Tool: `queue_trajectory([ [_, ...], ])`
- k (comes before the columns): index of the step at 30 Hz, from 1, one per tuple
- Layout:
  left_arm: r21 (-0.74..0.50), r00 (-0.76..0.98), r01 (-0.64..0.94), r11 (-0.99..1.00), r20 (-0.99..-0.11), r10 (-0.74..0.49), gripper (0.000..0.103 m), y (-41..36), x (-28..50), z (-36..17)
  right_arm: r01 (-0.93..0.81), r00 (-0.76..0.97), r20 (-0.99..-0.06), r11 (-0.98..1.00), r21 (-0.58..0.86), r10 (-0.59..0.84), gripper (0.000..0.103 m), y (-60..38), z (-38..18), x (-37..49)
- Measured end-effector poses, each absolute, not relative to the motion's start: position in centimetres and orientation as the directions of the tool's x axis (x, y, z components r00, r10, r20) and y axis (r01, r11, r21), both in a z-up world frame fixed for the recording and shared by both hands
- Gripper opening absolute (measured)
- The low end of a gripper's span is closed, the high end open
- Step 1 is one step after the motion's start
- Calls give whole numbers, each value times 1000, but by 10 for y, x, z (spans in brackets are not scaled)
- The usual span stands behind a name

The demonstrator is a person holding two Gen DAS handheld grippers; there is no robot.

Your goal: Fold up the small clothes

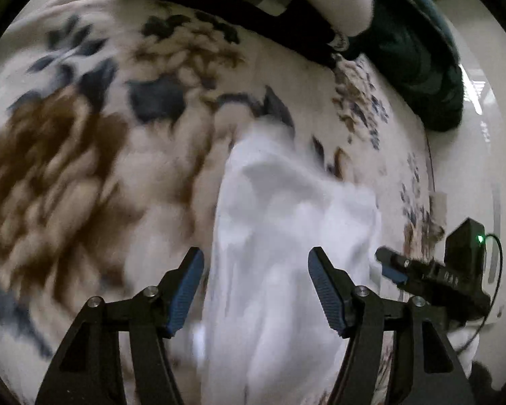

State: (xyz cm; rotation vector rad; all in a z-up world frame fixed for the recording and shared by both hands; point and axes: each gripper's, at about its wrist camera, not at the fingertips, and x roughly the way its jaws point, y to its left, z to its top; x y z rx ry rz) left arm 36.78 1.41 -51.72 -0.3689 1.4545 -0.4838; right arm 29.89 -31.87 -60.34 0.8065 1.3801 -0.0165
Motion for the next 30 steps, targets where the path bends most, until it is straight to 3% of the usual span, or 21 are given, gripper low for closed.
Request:
queue_trajectory([
  [7,-543,9,94,834,-838,-546,59,4,403,-532,501,253,-872,714,489,420,55,-320,-610,340],
  [8,-557,17,97,824,-827,-561,35,3,401,-530,503,263,-864,703,502,430,37,-320,-609,339],
  [9,-546,40,113,830,-832,-553,4,6,399,-527,506,263,-859,696,510,438,9,-320,-609,337],
  [11,-539,66,133,832,-833,-550,4,12,402,-522,511,270,-875,711,484,402,3,-319,-607,333],
  [15,-516,72,72,853,-851,-521,5,27,411,-534,515,306,-878,713,477,367,2,-324,-606,335],
  [19,-523,32,-12,852,-852,-523,15,34,407,-539,528,241,-868,692,492,433,3,-323,-617,347],
  [20,-534,39,-32,845,-845,-533,18,40,403,-533,534,234,-864,684,498,446,7,-327,-614,343],
  [23,-597,67,-79,798,-802,-593,21,65,367,-510,538,229,-854,671,511,467,45,-341,-595,311],
  [27,-605,54,-118,788,-796,-603,50,86,313,-500,538,182,-827,650,537,533,47,-341,-592,251],
  [30,-597,14,-106,795,-801,-599,50,85,281,-507,554,158,-784,603,574,601,47,-329,-604,218],
])
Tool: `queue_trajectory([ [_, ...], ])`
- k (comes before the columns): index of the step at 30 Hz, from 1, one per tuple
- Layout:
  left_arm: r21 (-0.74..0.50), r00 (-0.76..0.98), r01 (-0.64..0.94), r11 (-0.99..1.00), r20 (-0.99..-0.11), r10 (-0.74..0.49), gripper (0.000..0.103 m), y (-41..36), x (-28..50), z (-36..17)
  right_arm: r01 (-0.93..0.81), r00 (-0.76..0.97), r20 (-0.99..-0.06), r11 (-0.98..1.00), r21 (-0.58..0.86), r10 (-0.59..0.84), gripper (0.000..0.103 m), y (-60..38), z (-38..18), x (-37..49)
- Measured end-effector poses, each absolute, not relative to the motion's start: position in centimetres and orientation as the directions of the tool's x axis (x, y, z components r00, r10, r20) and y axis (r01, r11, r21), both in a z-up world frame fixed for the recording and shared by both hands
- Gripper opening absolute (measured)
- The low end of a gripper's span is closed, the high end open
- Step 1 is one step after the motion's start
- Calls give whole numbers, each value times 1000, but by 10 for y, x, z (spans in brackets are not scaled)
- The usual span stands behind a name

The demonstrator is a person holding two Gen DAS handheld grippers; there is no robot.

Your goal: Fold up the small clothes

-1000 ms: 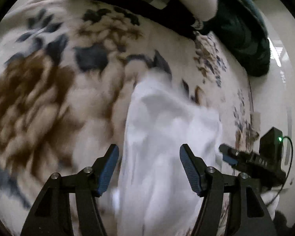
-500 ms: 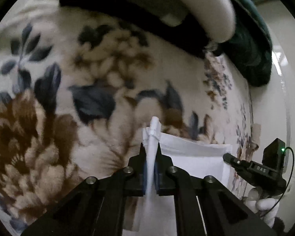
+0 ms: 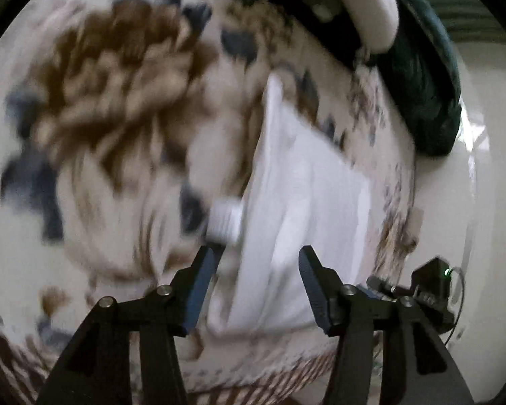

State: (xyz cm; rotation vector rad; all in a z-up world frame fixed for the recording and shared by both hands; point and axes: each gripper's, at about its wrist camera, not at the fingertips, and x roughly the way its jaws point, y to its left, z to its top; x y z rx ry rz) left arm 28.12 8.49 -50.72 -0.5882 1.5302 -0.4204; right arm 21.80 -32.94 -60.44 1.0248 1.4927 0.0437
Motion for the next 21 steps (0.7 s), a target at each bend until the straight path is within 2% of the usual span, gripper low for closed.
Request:
queue_trajectory([
  [2,-572,1,-104,813,-818,-575,47,81,268,-514,559,148,-767,587,585,624,47,-320,-614,206],
  [4,-587,37,-103,803,-809,-586,22,82,259,-513,574,146,-743,556,601,653,47,-309,-624,199],
  [5,-590,43,-99,801,-807,-589,5,81,258,-511,578,153,-750,557,596,643,42,-305,-626,197],
  [6,-575,58,-89,813,-818,-572,4,81,257,-507,576,162,-758,563,593,632,14,-302,-625,196],
  [7,-570,74,-78,818,-822,-565,4,80,257,-503,572,162,-773,580,580,613,5,-300,-623,197],
  [10,-568,79,-52,821,-822,-564,4,83,262,-496,564,183,-803,608,558,567,5,-300,-616,199],
  [16,-385,54,104,917,-918,-392,1,86,275,-498,525,154,-858,696,491,489,4,-300,-603,203],
  [17,-401,52,84,912,-912,-406,1,94,277,-498,516,143,-870,715,473,472,4,-299,-602,204],
  [19,-551,33,-20,834,-834,-550,3,112,280,-501,522,122,-857,701,485,501,5,-299,-606,204],
  [20,-588,28,-48,807,-809,-587,6,117,278,-500,531,122,-848,688,495,516,6,-300,-607,204],
  [21,-617,27,-55,785,-787,-617,16,119,274,-499,538,130,-841,675,505,525,7,-302,-606,203],
])
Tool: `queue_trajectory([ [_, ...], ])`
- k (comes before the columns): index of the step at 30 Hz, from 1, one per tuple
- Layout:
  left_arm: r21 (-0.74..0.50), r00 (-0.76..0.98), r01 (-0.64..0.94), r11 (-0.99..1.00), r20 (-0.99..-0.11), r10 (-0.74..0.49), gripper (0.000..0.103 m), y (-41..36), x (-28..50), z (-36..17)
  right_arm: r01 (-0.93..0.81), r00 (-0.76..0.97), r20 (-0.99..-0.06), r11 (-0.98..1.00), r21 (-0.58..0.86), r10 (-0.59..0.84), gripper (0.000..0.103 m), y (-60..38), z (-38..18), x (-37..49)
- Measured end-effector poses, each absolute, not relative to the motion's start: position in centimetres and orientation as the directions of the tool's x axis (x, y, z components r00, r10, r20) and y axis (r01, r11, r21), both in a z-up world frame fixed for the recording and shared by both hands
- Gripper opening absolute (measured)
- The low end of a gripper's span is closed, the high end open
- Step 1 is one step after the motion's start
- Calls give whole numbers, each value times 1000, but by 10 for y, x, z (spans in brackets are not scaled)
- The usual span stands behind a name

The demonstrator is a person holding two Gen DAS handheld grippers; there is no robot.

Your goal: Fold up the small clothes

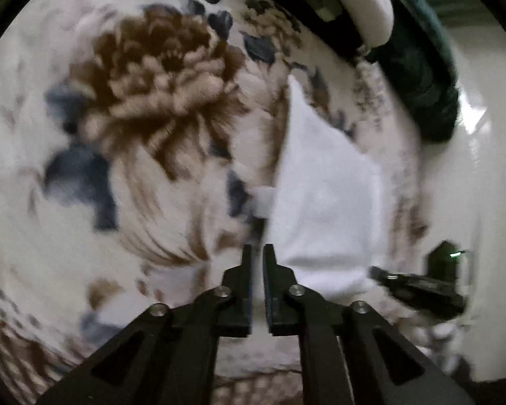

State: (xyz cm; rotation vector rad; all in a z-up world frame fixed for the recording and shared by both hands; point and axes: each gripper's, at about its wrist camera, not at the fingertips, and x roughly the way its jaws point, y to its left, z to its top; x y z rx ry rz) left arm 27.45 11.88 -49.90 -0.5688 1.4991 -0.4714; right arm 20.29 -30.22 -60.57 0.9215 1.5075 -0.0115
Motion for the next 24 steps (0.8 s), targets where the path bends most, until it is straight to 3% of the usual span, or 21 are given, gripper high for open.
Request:
queue_trajectory([
  [1,-623,25,-37,782,-782,-622,22,117,270,-497,536,136,-833,667,517,536,8,-304,-604,201],
  [2,-609,17,-6,793,-793,-609,37,113,265,-496,536,140,-827,661,525,544,13,-305,-602,200],
  [3,-591,-1,24,806,-807,-591,48,107,261,-498,540,147,-823,653,532,549,26,-308,-600,197],
  [5,-584,-36,58,810,-812,-583,48,95,256,-506,533,154,-811,643,550,565,40,-308,-597,193],
  [8,-564,-76,106,819,-826,-559,41,73,246,-525,529,106,-807,654,541,581,40,-301,-606,191],
  [9,-560,-71,136,817,-828,-556,16,65,244,-526,530,84,-803,656,537,589,40,-300,-611,190],
  [10,-551,-73,161,819,-834,-547,11,59,242,-526,532,73,-799,654,538,598,40,-297,-616,190],
  [11,-529,-63,189,827,-847,-528,10,53,242,-525,530,71,-796,653,541,602,39,-294,-619,191],
  [13,-501,-47,231,834,-862,-505,9,47,241,-518,526,70,-815,673,520,575,14,-290,-620,191],
  [14,-499,-46,244,831,-862,-504,9,46,241,-514,520,70,-820,680,516,568,10,-288,-618,192],
  [21,-408,-117,451,794,-909,-400,10,32,248,-520,465,23,-887,780,418,462,8,-278,-616,197],
  [23,-453,-169,409,792,-890,-423,14,36,255,-520,449,15,-875,779,438,483,9,-275,-617,201],
  [24,-486,-183,340,805,-874,-450,24,44,258,-520,471,19,-864,758,452,503,12,-279,-616,200],
])
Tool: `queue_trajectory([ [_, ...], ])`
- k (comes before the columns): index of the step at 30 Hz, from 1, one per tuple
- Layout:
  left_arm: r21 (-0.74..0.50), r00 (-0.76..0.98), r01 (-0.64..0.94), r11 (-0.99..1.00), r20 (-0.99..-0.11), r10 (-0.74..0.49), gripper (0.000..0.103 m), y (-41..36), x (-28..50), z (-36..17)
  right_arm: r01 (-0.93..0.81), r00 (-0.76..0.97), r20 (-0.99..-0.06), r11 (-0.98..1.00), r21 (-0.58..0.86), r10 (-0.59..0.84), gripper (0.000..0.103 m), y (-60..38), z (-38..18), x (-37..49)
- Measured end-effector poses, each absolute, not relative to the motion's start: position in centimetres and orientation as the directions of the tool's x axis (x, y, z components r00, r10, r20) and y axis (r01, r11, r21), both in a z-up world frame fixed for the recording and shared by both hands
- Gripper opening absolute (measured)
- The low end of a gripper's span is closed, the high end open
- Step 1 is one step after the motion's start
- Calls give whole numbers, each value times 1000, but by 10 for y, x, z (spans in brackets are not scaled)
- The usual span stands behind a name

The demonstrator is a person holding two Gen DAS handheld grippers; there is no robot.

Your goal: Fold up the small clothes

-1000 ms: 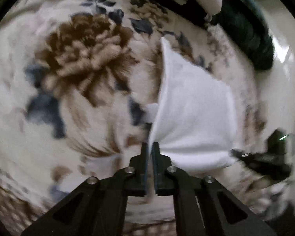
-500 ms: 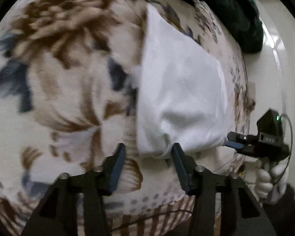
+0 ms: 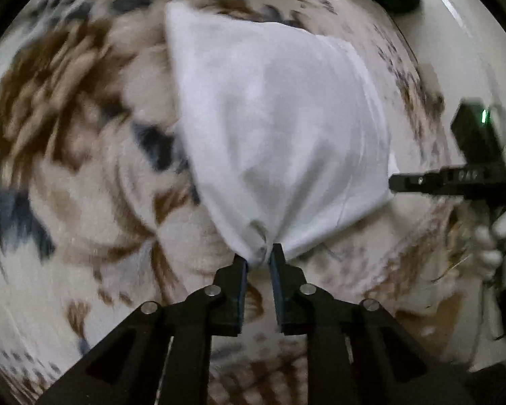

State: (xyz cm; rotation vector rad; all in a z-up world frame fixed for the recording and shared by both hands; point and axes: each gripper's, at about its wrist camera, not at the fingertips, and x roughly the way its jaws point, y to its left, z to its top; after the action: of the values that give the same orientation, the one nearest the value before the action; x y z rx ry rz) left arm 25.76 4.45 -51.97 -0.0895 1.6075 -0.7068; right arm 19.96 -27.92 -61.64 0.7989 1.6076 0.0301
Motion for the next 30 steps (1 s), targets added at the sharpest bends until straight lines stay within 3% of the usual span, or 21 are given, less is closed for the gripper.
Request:
queue_trajectory([
  [1,-504,-178,271,820,-864,-472,32,55,257,-518,493,27,-855,737,462,519,15,-284,-615,198],
  [3,-594,-146,72,801,-801,-581,63,83,251,-520,554,93,-823,657,510,561,52,-301,-610,187],
  [6,-738,-35,-297,606,-626,-779,67,107,229,-539,629,174,-773,535,564,610,65,-322,-613,166],
  [10,-755,60,-500,424,-519,-853,67,84,211,-576,685,187,-663,388,617,725,65,-316,-651,153],
  [14,-736,194,-525,428,-593,-782,62,71,217,-586,706,243,-590,277,652,770,65,-292,-678,160],
  [15,-731,222,-514,449,-619,-753,53,71,220,-582,706,279,-581,247,664,764,63,-287,-679,162],
  [16,-728,235,-511,457,-630,-741,46,72,221,-579,691,322,-566,220,689,759,57,-281,-679,166],
  [17,-727,249,-507,464,-638,-729,35,74,221,-576,685,341,-579,226,692,741,41,-279,-676,170],
  [18,-727,256,-499,472,-644,-721,31,75,220,-573,685,364,-591,224,694,720,34,-280,-673,171],
  [20,-716,261,-476,510,-669,-696,30,80,220,-566,703,396,-600,191,685,694,24,-282,-673,168],
  [25,-683,336,-515,518,-717,-611,29,126,214,-563,723,454,-632,154,673,628,23,-301,-662,153],
  [28,-696,357,-547,465,-696,-623,31,145,214,-565,732,452,-673,188,655,586,23,-316,-652,147],
  [29,-699,345,-541,468,-692,-634,39,145,214,-564,728,443,-690,218,649,572,24,-318,-645,147],
  [30,-705,320,-521,481,-684,-656,56,140,216,-565,720,443,-695,237,652,567,27,-323,-640,145],
])
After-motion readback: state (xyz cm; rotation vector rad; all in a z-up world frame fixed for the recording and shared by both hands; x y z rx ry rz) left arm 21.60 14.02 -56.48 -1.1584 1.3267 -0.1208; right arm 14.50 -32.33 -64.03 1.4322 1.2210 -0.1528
